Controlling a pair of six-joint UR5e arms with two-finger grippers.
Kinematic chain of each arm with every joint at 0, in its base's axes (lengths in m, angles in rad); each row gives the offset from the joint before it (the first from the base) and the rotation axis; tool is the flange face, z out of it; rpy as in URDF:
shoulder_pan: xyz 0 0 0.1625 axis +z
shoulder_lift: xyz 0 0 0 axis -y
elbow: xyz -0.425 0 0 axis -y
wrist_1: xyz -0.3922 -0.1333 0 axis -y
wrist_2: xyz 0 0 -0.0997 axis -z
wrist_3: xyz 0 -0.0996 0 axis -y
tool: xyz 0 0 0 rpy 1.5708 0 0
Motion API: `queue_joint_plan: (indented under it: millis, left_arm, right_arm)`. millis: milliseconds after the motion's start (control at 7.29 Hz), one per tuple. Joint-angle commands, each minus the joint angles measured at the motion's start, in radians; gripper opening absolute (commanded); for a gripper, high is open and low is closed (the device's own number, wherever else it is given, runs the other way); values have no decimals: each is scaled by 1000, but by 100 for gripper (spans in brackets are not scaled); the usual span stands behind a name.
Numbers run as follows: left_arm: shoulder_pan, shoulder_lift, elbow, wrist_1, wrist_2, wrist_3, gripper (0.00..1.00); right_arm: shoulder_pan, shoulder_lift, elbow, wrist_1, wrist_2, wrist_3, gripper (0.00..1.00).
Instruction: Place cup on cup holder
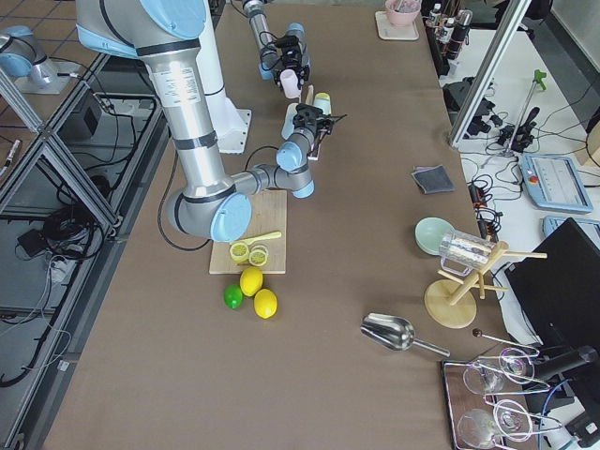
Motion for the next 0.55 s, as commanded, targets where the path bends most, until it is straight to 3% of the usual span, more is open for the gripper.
queue_joint_plan:
  millis: [0, 137, 412]
  left_arm:
    - [0, -3, 18, -2, 20, 14, 48]
    - [0, -6, 27, -2, 20, 14, 48]
    - [0, -4, 29, -5, 27, 14, 48]
  right_arm:
    - [-1, 0, 1, -1, 1, 6, 68]
    - [-1, 0, 0, -1, 1, 6, 100]
    - [-1, 0, 1, -1, 1, 6, 100]
